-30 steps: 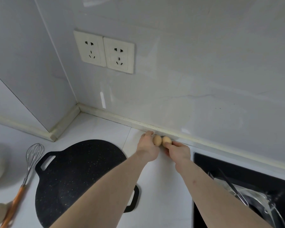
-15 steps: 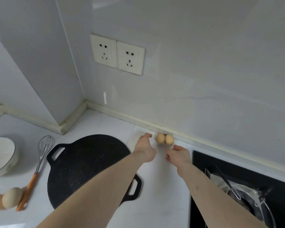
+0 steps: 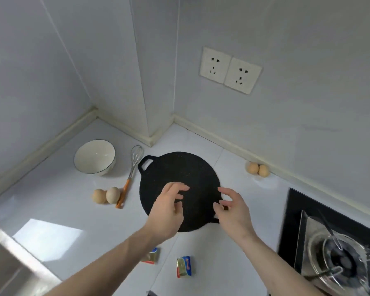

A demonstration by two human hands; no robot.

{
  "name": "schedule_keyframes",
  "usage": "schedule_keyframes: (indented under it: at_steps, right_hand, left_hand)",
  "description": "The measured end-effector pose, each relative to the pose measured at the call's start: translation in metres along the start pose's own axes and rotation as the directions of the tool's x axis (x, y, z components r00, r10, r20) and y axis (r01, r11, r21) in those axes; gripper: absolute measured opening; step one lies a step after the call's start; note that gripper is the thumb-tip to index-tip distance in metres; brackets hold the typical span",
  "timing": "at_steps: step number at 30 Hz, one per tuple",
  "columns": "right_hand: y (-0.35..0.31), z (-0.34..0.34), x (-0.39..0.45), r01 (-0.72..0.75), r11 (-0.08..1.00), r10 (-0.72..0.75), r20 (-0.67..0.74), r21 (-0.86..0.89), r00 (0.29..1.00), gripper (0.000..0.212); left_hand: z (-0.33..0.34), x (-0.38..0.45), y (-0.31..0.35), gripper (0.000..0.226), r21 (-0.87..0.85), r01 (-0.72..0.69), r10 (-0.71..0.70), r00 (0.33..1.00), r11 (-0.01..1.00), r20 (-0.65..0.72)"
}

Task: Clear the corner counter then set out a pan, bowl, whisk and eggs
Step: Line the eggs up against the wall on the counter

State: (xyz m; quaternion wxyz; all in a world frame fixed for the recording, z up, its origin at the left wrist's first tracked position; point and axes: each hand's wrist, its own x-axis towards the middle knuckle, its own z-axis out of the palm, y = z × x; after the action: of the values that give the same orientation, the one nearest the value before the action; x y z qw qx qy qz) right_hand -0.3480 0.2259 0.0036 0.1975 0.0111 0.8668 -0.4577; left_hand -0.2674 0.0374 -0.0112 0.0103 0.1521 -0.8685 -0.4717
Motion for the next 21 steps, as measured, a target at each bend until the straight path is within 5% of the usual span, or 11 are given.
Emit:
schedule_keyframes:
  at_steps: [9,21]
  right_hand:
    - [-0.044,0.119,-0.041,0.242,0.940,-0.145,0.360,-0.241,0.922,0.043]
    - [-0.102,0.226,-0.010,0.534,0.736,-0.276,0.535,-0.416,0.798,0.059]
  left_hand:
    - [-0.102,-0.072,-0.112,0.041,0.064,0.296,-0.270,0.925,0.953,-0.267]
    - [-0.134,-0.022,-0.183,0.065,0.263,0.356,-0.309,0.929,0.897,-0.203]
